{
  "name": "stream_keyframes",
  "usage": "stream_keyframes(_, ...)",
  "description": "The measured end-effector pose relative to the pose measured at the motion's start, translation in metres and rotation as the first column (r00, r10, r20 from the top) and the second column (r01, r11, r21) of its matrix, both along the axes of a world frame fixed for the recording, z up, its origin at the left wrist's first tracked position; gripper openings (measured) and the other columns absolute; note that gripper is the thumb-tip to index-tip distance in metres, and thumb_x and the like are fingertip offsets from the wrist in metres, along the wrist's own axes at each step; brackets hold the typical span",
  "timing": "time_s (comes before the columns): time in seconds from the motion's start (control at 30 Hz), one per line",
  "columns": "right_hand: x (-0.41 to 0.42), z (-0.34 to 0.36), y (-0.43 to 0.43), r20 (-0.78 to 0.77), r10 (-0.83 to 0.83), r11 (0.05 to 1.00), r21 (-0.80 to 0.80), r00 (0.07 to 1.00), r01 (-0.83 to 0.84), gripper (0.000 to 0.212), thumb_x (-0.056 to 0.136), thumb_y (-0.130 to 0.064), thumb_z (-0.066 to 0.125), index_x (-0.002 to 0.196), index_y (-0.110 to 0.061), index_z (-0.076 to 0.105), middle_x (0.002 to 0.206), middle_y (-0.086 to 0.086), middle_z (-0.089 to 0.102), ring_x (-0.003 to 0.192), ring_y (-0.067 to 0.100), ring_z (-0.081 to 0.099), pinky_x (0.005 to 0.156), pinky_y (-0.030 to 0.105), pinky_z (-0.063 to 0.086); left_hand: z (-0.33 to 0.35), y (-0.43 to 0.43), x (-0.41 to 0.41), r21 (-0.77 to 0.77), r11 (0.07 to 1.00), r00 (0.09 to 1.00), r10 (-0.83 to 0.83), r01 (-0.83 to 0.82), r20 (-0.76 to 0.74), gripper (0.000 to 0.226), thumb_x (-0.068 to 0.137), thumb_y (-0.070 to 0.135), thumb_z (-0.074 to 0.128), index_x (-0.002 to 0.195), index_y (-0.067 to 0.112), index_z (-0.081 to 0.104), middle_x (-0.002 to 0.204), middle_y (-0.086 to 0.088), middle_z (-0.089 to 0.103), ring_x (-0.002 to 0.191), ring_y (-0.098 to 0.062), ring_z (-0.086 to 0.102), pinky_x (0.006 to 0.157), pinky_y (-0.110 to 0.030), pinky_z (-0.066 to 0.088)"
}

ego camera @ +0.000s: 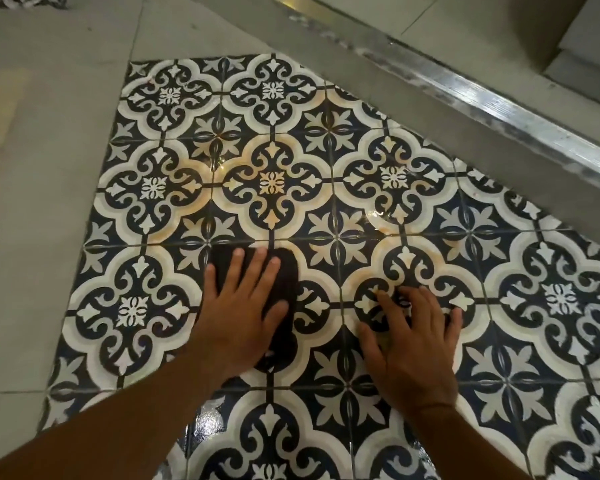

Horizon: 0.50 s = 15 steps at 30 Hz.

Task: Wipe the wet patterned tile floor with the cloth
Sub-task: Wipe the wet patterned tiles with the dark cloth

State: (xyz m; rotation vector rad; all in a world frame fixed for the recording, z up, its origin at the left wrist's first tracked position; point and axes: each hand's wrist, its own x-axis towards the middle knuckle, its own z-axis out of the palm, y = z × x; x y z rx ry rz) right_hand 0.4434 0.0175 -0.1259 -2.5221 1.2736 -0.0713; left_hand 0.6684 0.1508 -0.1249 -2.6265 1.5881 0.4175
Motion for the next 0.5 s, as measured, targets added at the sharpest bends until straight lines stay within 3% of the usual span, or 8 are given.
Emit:
stream_keyframes(0.17,0.001,0.000,0.000,0.017,-0.006,1.000,0.003,1.000,0.006,0.062,0.088,-0.062,0.039,0.130,-0.022,0.061,0.138,0.014,0.049,0.138,0.034,0.033,0.111,0.069,0.015,0.002,0.040,0.025,0.048,0.982,0.983,-0.183,0.183,-0.019,0.062,0.098,0.060,0.012,0.152,0.030,0.005,0.162,0.001,0.006,0.149,-0.022,-0.005,0.114,-0.062,0.013)
stream_keyframes(0.3,0.000,-0.002,0.000,0.011,-0.007,1.000,0.015,1.000,0.007,0.063,0.088,-0.062,0.037,0.131,-0.023,0.060,0.139,0.014,0.048,0.140,0.033,0.032,0.112,0.068,0.012,0.001,0.009,0.040,0.042,0.999,0.999,-0.033,0.032,0.007,0.064,0.094,0.063,0.002,0.149,0.033,-0.010,0.161,0.007,-0.010,0.146,-0.018,-0.019,0.116,-0.054,-0.007)
stream_keyframes(0.4,0.000,-0.002,0.000,0.017,-0.005,1.000,0.017,1.000,0.005,0.063,0.089,-0.062,0.037,0.131,-0.023,0.060,0.140,0.014,0.048,0.140,0.033,0.031,0.113,0.067,0.011,0.000,-0.029,0.025,-0.010,0.995,0.995,0.098,-0.098,0.016,0.064,0.094,0.061,0.002,0.149,0.032,-0.012,0.158,0.008,-0.015,0.146,-0.020,-0.019,0.115,-0.053,-0.010)
stream_keyframes(0.5,-0.001,-0.002,0.000,0.021,-0.010,1.000,0.020,1.000,0.010,0.063,0.089,-0.062,0.036,0.132,-0.023,0.060,0.140,0.014,0.048,0.140,0.033,0.030,0.113,0.067,0.011,-0.002,-0.043,-0.004,-0.036,0.996,0.997,0.083,-0.083,-0.005,0.062,0.094,0.062,0.004,0.146,0.034,-0.016,0.158,0.006,-0.014,0.145,-0.020,-0.020,0.115,-0.054,-0.010)
